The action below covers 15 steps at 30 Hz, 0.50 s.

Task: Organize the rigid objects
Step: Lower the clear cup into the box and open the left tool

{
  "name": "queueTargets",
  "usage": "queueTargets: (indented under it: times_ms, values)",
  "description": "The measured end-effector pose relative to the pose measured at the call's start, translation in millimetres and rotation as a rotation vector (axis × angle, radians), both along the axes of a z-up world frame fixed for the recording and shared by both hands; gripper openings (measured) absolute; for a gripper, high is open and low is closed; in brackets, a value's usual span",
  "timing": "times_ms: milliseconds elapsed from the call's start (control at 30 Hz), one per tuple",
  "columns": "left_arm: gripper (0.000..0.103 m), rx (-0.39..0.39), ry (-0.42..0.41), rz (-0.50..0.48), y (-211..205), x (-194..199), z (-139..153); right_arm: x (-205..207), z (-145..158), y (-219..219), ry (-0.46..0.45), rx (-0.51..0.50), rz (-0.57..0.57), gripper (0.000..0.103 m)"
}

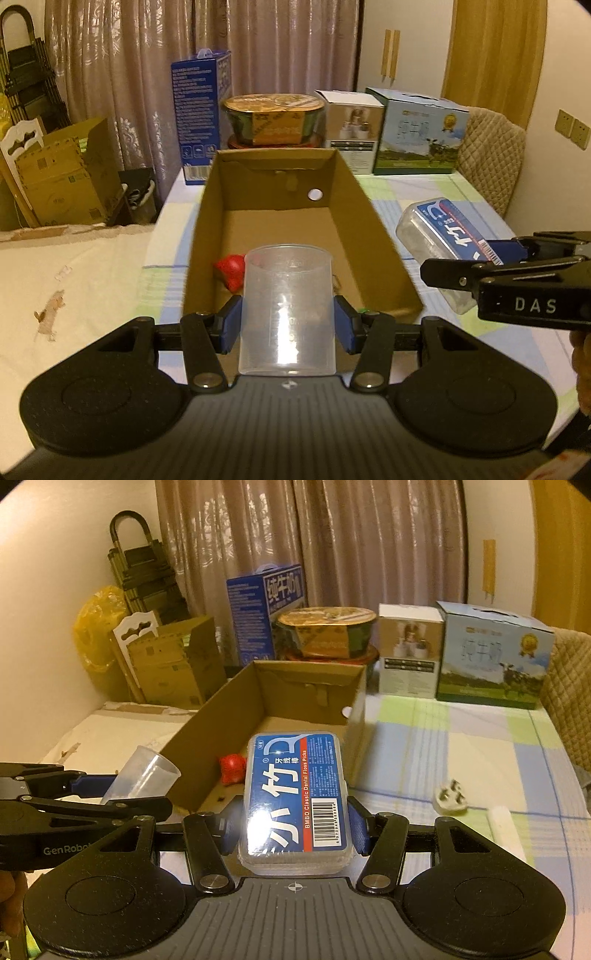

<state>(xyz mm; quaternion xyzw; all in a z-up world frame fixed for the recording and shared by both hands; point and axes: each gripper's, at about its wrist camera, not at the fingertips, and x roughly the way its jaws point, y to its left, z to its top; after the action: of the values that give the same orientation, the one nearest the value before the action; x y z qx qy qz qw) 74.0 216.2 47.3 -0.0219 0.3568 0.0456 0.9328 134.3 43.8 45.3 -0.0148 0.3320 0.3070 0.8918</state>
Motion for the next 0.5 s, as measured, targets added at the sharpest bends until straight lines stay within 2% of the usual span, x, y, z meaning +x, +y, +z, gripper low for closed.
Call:
queueTargets:
  times_ms: [233, 500]
  values:
    - [0.047, 0.033, 0.003, -0.007, 23.1, 32.6, 1.1, 23.0, -3.4, 25.8, 0.000, -0.017, 0.018, 0.053]
    - [0.047, 0.036, 0.049, -0.018, 35.7, 60.0, -16.1, 40.1, -21.0, 40.4, 0.033, -0.029, 0.025, 0.053]
